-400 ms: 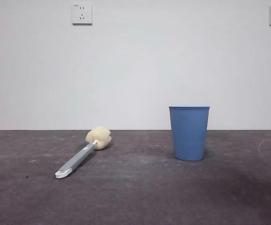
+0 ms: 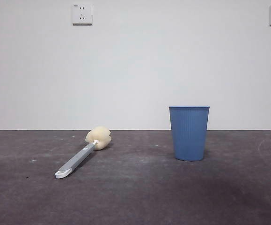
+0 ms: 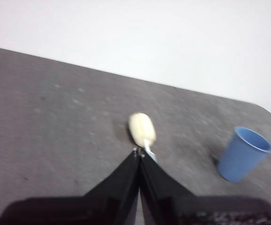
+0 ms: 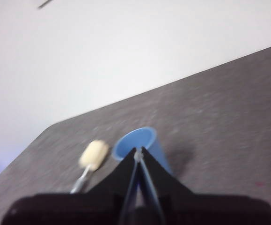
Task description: Pick up the cup brush,pick up the cup,insert the brush into the cup,clean the cup,put the cup brush back,put the cup back to the fixed position on the table
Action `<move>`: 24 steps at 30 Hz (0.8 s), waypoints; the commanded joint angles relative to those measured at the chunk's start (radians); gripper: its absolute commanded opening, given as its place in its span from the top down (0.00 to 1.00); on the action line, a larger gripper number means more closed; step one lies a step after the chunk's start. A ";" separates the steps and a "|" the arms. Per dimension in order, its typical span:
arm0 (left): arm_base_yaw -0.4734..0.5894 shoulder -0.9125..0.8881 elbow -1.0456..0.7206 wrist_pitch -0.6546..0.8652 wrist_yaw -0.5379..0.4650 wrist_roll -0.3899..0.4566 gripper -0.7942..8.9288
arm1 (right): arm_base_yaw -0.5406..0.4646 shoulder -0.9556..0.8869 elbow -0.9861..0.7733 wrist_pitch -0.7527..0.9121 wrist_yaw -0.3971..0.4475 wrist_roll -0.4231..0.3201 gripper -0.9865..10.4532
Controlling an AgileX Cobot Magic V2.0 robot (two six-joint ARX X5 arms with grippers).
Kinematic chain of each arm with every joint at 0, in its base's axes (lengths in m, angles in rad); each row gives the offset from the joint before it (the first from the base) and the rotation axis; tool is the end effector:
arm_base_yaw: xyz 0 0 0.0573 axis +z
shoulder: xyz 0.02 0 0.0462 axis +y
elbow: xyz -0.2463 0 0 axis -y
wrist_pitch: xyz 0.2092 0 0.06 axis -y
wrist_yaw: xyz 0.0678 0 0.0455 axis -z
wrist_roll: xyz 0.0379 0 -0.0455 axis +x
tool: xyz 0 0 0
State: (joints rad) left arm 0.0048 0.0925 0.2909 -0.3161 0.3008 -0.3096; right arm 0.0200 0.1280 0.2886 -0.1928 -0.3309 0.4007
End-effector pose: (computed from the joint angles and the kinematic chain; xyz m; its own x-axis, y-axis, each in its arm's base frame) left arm 0.0714 -0.0109 0.2141 0.9499 -0.2917 -0.1122 0.2401 0.9109 -0.3357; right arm 0.0760 0.0138 0.2243 0.9386 0.3437 -0.0304 -0.3038 0.8649 0.3995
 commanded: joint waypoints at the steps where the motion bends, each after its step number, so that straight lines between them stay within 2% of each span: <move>1: 0.002 0.049 0.074 -0.064 0.067 0.031 0.92 | 0.003 0.065 0.083 -0.056 -0.061 -0.045 0.92; 6: 0.002 0.154 0.211 -0.194 0.173 0.142 0.92 | 0.003 0.204 0.245 -0.229 -0.185 -0.173 0.92; 13: 0.002 0.294 0.387 -0.389 0.314 0.295 0.93 | 0.004 0.400 0.471 -0.562 -0.304 -0.406 0.92; 19: 0.001 0.391 0.496 -0.554 0.365 0.406 0.93 | 0.038 0.515 0.599 -0.792 -0.307 -0.546 0.92; 24: 0.001 0.422 0.517 -0.606 0.360 0.428 0.92 | 0.057 0.546 0.616 -0.837 -0.307 -0.568 0.91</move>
State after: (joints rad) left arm 0.0048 0.5140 0.8051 -0.9241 0.6617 0.0902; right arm 0.0738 0.6727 0.9012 -1.0306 -0.6331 -0.1402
